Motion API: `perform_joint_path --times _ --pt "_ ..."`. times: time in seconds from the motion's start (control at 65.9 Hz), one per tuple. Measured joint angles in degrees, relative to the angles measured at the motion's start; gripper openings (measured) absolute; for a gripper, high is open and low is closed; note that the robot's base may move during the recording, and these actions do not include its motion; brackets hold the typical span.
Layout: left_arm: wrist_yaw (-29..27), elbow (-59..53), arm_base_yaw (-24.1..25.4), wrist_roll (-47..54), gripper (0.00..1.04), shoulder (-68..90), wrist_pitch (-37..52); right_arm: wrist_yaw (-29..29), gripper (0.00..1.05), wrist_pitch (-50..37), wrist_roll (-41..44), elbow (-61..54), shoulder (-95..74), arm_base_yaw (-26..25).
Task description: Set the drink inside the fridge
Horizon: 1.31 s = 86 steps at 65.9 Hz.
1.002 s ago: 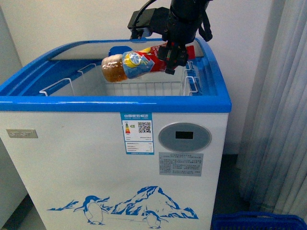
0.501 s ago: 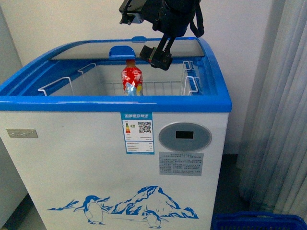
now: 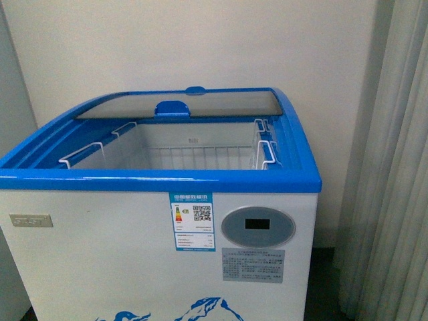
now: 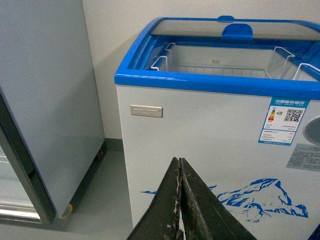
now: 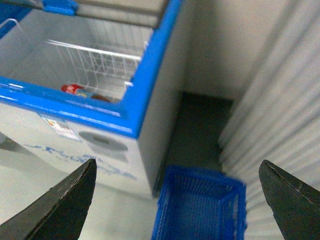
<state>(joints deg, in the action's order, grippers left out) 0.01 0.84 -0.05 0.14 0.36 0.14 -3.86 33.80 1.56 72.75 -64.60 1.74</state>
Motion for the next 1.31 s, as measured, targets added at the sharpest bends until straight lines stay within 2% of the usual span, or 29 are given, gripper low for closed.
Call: perform_joint_path --times 0.121,0.228,0.288,0.471,0.501,0.531,0.577,0.638,0.744,1.032,1.305 --pt "0.0 0.0 0.0 0.0 0.03 0.0 0.0 -1.6 0.97 9.0 -7.2 -8.5 14.5 -5.8" --pt "0.0 0.0 0.0 0.0 0.03 0.0 -0.1 -2.2 0.97 16.8 -11.6 -11.7 22.9 -8.4" --pt "0.0 0.0 0.0 0.0 0.03 0.0 -0.1 -1.2 0.97 19.7 -13.8 -13.4 26.8 -7.3" --pt "0.0 0.0 0.0 0.0 0.03 0.0 -0.1 4.1 0.97 19.2 -17.9 -16.6 28.6 2.1" --pt "0.0 0.0 0.0 0.0 0.03 0.0 -0.1 5.8 0.96 17.1 -17.5 -17.7 29.2 3.7" --pt "0.0 0.0 0.0 0.0 0.03 0.0 -0.1 7.6 0.91 10.0 -15.4 -20.9 31.6 4.6" --pt "0.0 0.0 0.0 0.0 0.03 -0.1 -0.1 4.7 0.83 -2.7 -11.1 -27.7 35.4 2.3" --pt "0.0 0.0 0.0 0.0 0.03 -0.1 -0.1 4.2 0.72 -14.1 -7.1 -35.3 40.3 -0.5" --pt "0.1 0.0 0.0 0.0 0.03 -0.1 -0.1 3.9 0.53 -24.2 -3.8 -43.5 46.8 -1.5" --pt "0.0 0.0 0.0 0.0 0.03 -0.1 -0.1 3.9 0.02 -29.2 -1.8 -56.7 52.7 -1.6" --pt "0.0 0.0 0.0 0.0 0.03 -0.1 -0.1 3.8 0.03 -31.6 -1.9 -63.1 56.6 -1.6"
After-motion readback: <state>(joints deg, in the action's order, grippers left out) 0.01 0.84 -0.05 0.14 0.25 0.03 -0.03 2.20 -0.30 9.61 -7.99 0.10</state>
